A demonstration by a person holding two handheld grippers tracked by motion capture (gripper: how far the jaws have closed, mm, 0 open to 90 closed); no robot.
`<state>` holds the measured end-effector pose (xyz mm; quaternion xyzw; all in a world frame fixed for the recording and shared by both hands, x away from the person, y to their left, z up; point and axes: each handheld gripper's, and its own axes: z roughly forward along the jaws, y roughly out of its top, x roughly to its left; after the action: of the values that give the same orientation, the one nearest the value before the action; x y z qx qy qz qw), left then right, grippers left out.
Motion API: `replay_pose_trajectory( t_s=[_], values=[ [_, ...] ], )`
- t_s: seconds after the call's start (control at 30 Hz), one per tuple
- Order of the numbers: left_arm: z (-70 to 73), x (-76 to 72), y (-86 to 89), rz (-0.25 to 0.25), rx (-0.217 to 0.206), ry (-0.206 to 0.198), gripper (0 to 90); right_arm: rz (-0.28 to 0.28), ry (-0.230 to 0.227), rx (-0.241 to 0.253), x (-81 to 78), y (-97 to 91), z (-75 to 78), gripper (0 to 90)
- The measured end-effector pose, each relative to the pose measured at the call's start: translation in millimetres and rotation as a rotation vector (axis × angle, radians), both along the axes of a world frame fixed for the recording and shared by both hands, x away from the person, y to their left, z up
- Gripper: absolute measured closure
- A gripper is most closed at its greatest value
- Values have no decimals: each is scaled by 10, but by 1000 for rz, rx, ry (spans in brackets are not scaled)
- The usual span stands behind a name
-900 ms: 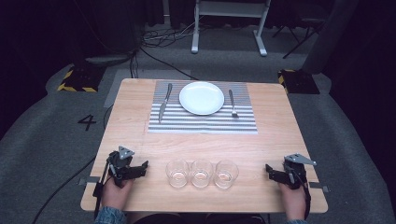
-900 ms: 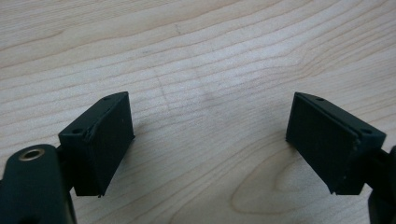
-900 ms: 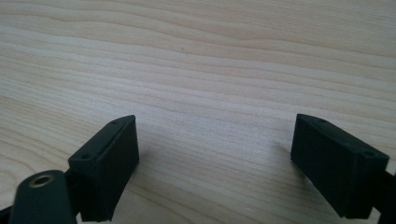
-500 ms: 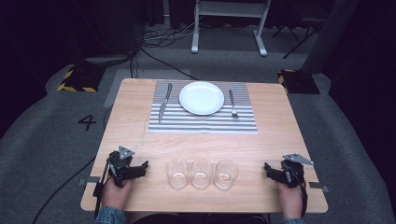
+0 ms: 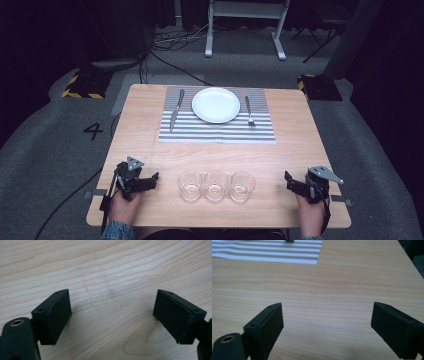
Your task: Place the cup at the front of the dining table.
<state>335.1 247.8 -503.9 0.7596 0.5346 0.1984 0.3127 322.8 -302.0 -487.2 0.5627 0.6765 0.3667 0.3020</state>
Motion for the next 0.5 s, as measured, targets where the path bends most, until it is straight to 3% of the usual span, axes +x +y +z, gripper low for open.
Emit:
replay_pose_trajectory(
  t_s=[0.17,0.27,0.5],
  values=[
    [0,0,1,1,2,-2,151,18,-78,26,-115,25,122,112],
    [0,0,0,0,0,0,151,16,-103,31,-166,43,193,61],
    [0,0,0,0,0,0,151,29,-149,55,-255,80,292,62]
  ],
)
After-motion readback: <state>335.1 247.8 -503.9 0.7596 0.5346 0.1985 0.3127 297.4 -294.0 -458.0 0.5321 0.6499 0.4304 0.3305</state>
